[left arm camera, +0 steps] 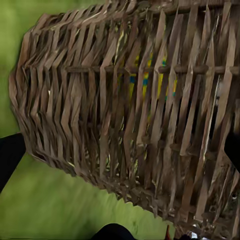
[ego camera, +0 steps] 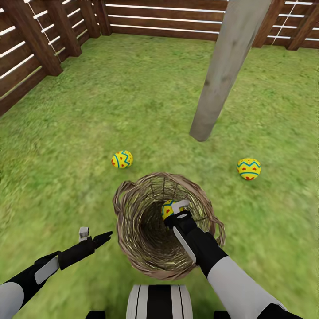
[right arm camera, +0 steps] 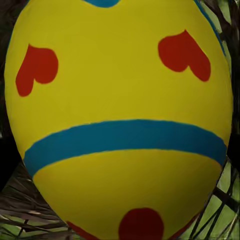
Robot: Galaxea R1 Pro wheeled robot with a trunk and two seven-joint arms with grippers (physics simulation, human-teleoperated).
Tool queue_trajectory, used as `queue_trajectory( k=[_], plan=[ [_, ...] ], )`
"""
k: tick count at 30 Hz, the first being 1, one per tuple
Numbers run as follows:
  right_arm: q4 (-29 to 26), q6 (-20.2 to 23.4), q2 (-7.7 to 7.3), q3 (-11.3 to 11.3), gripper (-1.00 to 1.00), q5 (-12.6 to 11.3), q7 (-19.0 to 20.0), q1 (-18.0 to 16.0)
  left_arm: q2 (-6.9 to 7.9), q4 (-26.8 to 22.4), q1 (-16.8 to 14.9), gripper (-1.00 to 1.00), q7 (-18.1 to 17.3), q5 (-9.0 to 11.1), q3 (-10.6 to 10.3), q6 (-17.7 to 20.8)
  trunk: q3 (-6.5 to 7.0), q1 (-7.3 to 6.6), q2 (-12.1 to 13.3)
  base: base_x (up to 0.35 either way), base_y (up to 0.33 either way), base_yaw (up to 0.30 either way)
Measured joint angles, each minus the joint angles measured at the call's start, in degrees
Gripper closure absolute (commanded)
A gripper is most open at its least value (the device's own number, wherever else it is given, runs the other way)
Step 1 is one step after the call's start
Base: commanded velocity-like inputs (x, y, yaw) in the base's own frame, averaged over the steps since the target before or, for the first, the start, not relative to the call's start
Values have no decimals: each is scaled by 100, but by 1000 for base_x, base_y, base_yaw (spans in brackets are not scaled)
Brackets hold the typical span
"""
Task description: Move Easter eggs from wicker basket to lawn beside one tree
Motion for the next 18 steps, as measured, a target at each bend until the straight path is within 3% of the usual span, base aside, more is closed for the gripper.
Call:
queue_trajectory(
  k=[9, 18],
  plan=[
    [-7, 3, 2, 0, 100, 5, 10, 0, 2, 0, 0, -100, 34, -11, 1, 2, 233, -196, 361, -155, 0, 0],
    [-133, 3, 25, 6, 100, -8, 49, 0, 2, 0, 0, -100, 36, -11, 1, 2, 478, -394, 722, -65, 0, 0]
  ],
)
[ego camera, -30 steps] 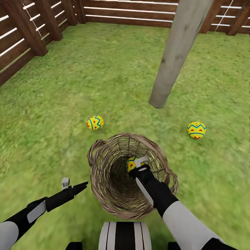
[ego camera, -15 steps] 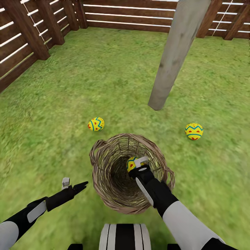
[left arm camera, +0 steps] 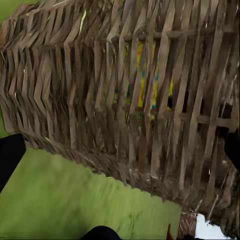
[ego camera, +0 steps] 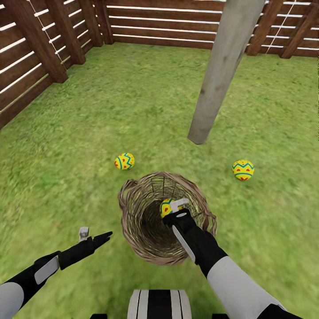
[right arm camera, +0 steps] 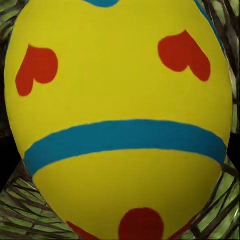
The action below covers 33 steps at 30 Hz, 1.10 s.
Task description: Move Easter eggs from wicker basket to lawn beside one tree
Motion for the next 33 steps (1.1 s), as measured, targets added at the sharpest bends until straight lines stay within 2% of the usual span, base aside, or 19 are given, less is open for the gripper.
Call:
queue_trajectory(
  k=[33],
  plan=[
    [-88, 5, 1, -5, 100, -31, 23, 2, -2, -1, 0, -100, 0, -13, 0, 0, 896, -724, 1324, -95, 15, 0]
  ],
)
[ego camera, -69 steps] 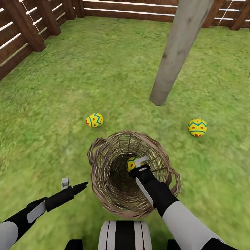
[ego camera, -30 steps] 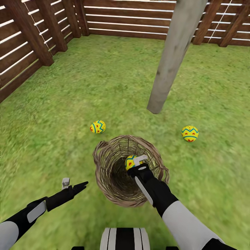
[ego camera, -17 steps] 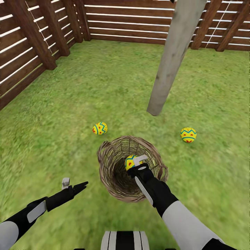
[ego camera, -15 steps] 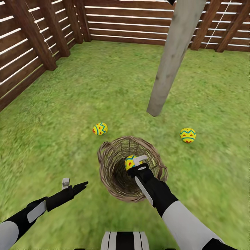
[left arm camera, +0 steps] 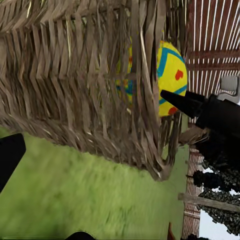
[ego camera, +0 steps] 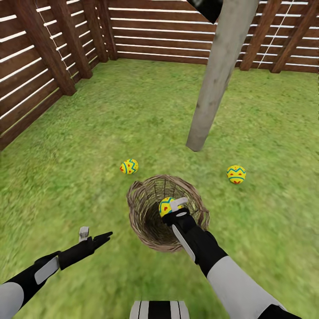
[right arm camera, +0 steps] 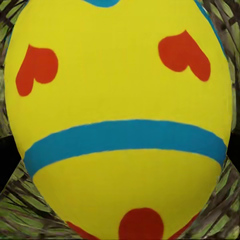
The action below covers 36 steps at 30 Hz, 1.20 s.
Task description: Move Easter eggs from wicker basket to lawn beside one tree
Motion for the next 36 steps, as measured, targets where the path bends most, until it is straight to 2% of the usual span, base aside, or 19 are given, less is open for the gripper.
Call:
queue_trajectory(
  k=[15, 23, 28, 36],
  plan=[
    [0, 12, 9, -6, 100, -18, 97, -2, 0, -7, 0, -100, -2, -4, 0, -2, 407, -330, 602, -144, 0, 0],
    [0, 30, 43, -9, 100, -31, 114, -1, 0, -7, 0, -100, -2, -3, 0, -2, 625, -508, 922, -21, 0, 0],
    [0, 52, 48, -8, 100, -385, 102, -1, 0, -6, 0, -100, -1, 1, -5, 0, 760, -618, 1123, 0, 0, 0],
    [-1, 95, 52, -16, 100, -422, 88, -1, -28, -7, 0, -100, 4, -5, -9, -5, 978, -793, 1444, -40, 0, 0]
  ],
)
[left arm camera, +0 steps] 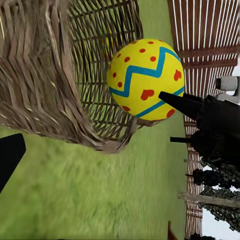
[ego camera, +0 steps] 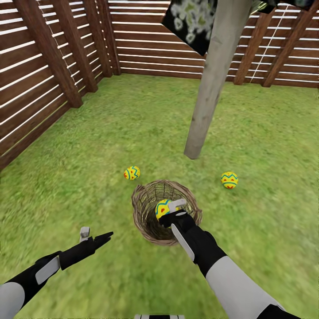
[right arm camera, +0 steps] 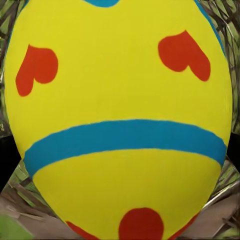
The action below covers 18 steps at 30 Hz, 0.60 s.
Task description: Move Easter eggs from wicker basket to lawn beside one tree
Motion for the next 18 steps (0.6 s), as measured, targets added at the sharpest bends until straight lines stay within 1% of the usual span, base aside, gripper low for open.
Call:
queue_trajectory(
  k=[8, 13, 15, 17, 18],
  plan=[
    [-125, 144, 9, -8, 100, -9, 0, 0, -16, 0, 0, -100, 0, 0, 0, -2, 217, -176, 321, -2, 0, 0],
    [-143, 162, 9, -8, 100, -21, 0, 0, -17, 0, 0, -100, 0, 0, 0, -4, 352, -286, 521, 0, 0, 0],
    [-193, 164, 7, -7, 100, -150, -4, 0, -17, 0, 0, -100, -4, 0, 1, -4, 406, -329, 602, -95, 0, 0],
    [-341, 190, -5, -6, 100, -439, -7, 0, -17, 0, 0, -100, -4, 0, 0, -4, 460, -372, 682, -138, 0, 0],
    [-367, 237, -7, -6, 100, -488, -7, 0, -17, 0, 0, -100, -4, 0, 0, -4, 487, -395, 722, -54, 0, 0]
  ],
)
